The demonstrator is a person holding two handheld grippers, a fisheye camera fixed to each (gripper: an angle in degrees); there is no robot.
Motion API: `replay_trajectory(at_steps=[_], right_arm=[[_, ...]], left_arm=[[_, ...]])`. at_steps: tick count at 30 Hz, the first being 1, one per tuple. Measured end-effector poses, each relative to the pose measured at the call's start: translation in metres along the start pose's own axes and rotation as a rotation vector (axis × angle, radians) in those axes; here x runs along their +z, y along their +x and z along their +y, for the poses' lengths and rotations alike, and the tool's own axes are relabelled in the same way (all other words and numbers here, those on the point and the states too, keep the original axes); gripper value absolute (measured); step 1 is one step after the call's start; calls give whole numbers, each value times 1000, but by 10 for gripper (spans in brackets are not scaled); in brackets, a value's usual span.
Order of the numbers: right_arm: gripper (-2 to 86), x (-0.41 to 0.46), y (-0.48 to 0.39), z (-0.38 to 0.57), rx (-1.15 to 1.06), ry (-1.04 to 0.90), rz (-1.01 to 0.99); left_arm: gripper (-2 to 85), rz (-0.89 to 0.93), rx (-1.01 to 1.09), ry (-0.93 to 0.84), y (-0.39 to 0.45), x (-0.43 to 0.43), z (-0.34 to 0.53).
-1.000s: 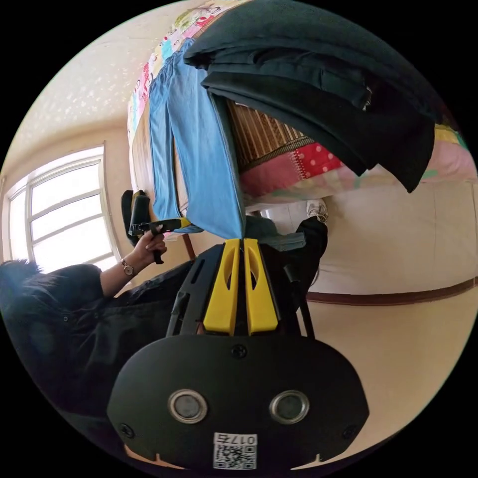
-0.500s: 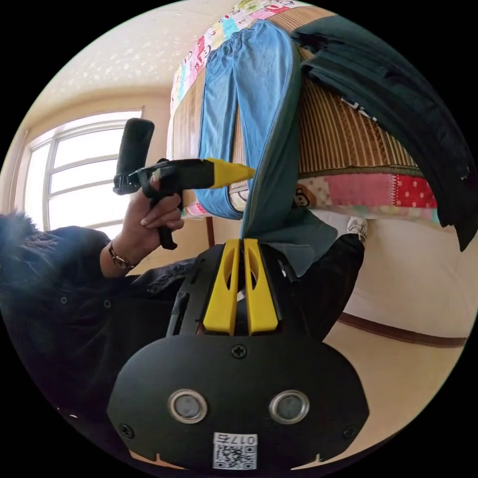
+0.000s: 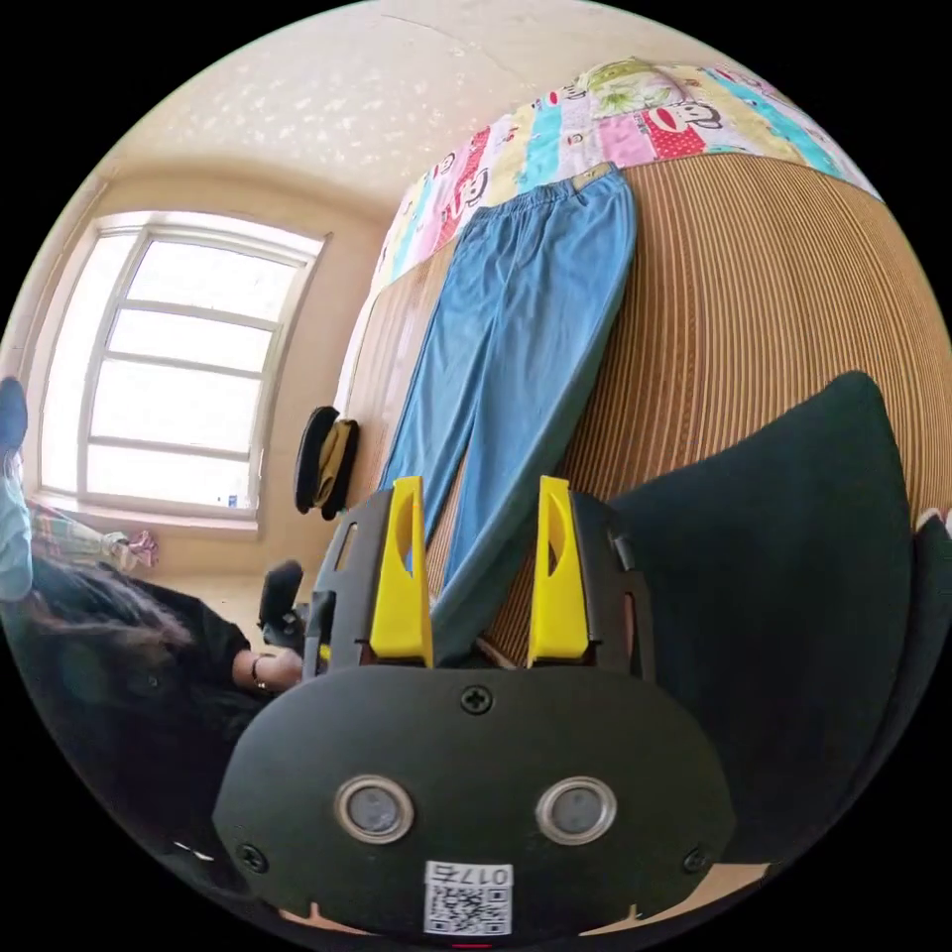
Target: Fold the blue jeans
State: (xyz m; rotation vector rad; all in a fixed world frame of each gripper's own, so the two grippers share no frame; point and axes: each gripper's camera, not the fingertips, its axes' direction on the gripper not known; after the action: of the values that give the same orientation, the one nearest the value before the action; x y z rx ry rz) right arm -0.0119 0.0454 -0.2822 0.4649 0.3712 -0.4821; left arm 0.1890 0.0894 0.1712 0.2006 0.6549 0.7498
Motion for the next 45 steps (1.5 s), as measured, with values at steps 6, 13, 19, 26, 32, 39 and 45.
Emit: replay_trajectory(at_steps=[6,13,19,26,32,39,45], right_arm=[[139,81,90,-144,331,54,217],[24,93,-26,-189,33,399,76],[25,212,-149,-249,-65,306,78],[68,329,-147,-253,35,160,21],[91,304,-149,-103,-95,-11,163],[105,307,-88,85,329,-116,138],[97,330,-83,137,381,13,-72]], left_arm=[[-8,108,24,68,4,-10,10],[-9,382,-58,207,-47,-89,71],[-8,379,-215,368,-122,-192,144],[3,158,-336,298,-220,-258,152],[59,178,-343,200,-236,-267,147],[119,11,-183,256,-213,-298,91],[132,-108,-64,144,-215,-277,27]])
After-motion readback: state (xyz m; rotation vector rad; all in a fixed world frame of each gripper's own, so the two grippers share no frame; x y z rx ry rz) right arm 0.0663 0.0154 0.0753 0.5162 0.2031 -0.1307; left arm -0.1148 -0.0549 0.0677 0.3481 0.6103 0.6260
